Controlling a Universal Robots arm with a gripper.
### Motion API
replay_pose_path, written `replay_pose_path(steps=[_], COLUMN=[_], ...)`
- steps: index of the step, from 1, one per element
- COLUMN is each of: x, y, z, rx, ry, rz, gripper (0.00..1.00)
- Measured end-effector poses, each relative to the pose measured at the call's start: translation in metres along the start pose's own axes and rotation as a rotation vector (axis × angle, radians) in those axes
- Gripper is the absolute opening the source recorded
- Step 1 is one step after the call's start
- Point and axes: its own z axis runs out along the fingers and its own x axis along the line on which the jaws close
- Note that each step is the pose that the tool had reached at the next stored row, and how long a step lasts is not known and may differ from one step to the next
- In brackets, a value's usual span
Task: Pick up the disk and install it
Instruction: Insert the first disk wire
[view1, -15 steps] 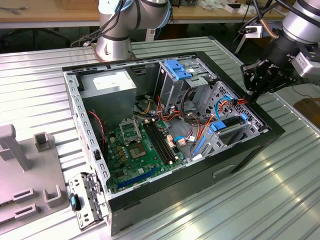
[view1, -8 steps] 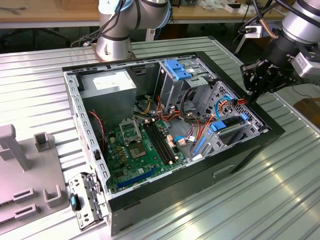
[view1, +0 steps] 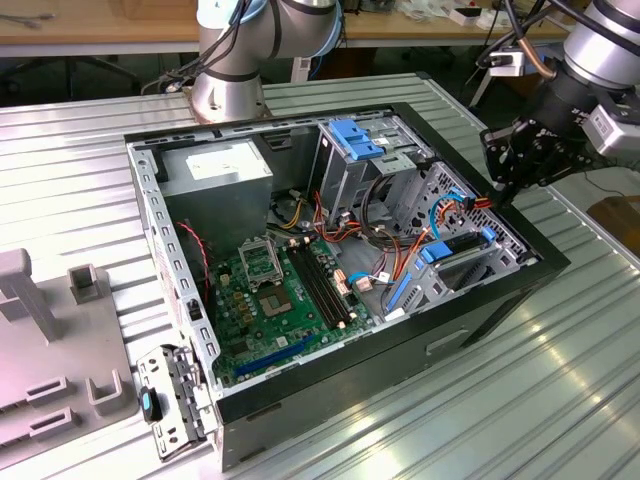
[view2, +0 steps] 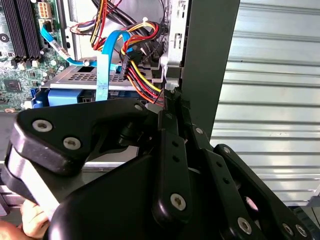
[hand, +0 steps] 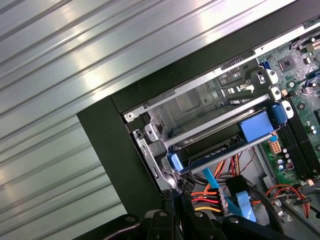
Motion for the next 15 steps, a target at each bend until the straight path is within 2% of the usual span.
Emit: replay_pose_path(steps=[4,15], x=[-0.0001,-0.0005], y=[0.0003,0.0005], z=[0.0,0.0003], rx=[-0.0005,-0.0047], ry=[0.0006,0.0073], rz=[0.008,0.104], gripper=[0.17,0.17])
